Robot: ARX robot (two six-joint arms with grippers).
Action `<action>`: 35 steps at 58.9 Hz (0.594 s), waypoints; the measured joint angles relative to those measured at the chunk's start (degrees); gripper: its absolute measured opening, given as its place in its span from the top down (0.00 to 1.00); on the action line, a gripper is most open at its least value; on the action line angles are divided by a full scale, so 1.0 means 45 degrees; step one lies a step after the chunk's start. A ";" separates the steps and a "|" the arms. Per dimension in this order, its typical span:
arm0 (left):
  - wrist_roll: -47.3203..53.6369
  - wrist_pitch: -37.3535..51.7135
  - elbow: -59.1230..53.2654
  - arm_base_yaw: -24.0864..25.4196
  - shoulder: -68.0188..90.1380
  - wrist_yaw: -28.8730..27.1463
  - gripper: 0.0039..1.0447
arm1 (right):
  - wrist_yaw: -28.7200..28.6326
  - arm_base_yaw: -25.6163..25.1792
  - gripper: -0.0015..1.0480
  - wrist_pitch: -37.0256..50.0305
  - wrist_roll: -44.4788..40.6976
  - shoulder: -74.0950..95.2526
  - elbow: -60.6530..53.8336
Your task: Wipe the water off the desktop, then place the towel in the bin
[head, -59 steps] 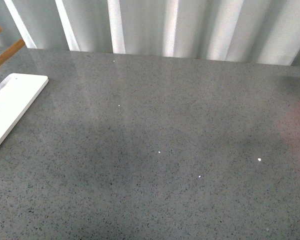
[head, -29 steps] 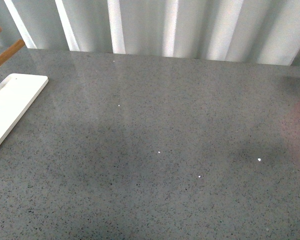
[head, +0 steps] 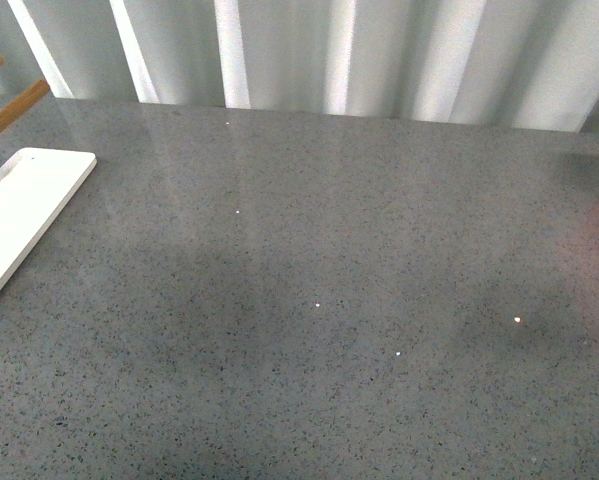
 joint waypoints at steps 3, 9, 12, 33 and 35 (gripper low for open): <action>0.0000 0.0000 0.0000 0.0000 -0.0015 0.0005 0.06 | 0.0005 0.0000 0.97 -0.0049 0.0005 -0.0029 0.0000; 0.0000 0.0000 0.0000 0.0000 0.0000 0.0000 0.06 | 0.0000 0.0000 0.97 -0.0068 0.0005 -0.0029 0.0000; 0.0000 0.0000 0.0000 0.0000 0.0000 0.0000 0.06 | 0.0000 0.0000 0.97 -0.0068 0.0005 -0.0029 0.0000; 0.0000 0.0000 0.0000 0.0000 0.0000 0.0000 0.06 | 0.0000 0.0000 0.41 -0.0068 0.0005 -0.0029 0.0000; 0.0005 0.0000 0.0000 0.0000 0.0000 0.0000 0.06 | 0.0000 0.0000 0.35 -0.0068 0.0005 -0.0029 0.0000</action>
